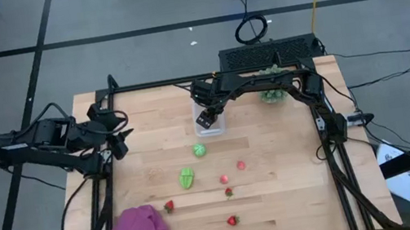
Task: Pick and placing Produce into tupperware
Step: Put the kiwi into the transparent bin
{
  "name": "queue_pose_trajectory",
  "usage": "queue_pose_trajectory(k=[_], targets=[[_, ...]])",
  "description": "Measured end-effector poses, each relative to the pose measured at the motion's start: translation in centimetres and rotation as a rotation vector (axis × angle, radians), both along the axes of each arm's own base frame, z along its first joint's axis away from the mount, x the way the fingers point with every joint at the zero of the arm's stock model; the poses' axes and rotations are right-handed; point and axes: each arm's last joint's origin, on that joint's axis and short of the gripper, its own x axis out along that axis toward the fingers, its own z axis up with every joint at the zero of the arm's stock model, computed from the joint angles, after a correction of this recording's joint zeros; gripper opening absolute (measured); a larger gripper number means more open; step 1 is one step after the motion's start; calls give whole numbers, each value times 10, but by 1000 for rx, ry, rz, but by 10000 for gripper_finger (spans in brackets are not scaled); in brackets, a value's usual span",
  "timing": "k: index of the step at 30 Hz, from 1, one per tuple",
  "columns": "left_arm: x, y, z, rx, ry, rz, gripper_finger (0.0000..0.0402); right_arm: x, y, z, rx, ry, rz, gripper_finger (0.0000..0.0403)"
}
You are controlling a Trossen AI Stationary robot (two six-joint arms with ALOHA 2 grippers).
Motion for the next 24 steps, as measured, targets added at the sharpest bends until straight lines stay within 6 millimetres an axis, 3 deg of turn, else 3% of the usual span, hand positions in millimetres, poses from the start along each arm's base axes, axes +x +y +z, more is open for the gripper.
queue_pose_trajectory(k=[24], targets=[[0, 0, 0, -3, -3, 2, 205, 1, 2, 0, 3, -2, 6, 240]])
